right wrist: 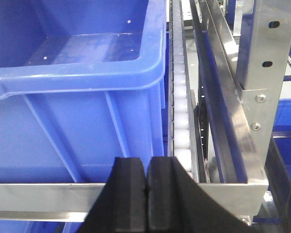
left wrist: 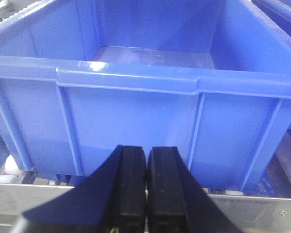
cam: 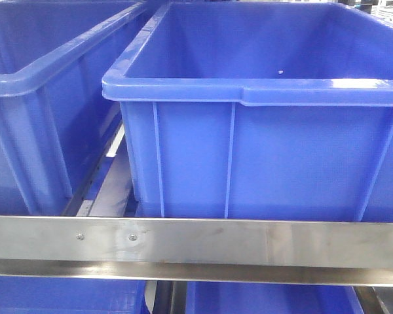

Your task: Sort and place red and blue blocks on shelf

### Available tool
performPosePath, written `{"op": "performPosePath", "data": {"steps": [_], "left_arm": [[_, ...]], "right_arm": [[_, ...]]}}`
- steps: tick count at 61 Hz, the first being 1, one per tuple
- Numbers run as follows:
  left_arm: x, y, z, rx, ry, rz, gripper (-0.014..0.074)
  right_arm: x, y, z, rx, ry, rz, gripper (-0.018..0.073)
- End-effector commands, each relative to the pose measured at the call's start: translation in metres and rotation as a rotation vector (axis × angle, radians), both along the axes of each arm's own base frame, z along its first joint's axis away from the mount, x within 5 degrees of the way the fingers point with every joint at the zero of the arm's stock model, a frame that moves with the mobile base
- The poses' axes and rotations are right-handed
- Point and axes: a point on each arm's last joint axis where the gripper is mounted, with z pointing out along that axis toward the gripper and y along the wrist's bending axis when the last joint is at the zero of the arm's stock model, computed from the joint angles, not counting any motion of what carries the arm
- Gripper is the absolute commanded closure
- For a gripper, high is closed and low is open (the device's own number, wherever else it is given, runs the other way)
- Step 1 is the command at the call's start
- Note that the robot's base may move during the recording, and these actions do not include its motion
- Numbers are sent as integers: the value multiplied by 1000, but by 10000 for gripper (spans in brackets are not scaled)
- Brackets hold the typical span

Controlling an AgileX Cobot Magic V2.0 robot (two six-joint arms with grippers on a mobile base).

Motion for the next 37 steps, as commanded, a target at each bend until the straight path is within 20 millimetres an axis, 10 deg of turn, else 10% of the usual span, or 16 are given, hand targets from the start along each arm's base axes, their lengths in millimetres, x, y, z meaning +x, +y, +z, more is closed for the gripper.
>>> {"op": "performPosePath", "data": {"steps": [1, 37], "left_arm": [[0, -1, -5, -8, -66, -8, 461], [0, -1, -5, -8, -66, -8, 461]], "right_arm": [[-2, 0, 16, 9, -128, -5, 506], [-2, 0, 16, 9, -128, -5, 506]]}}
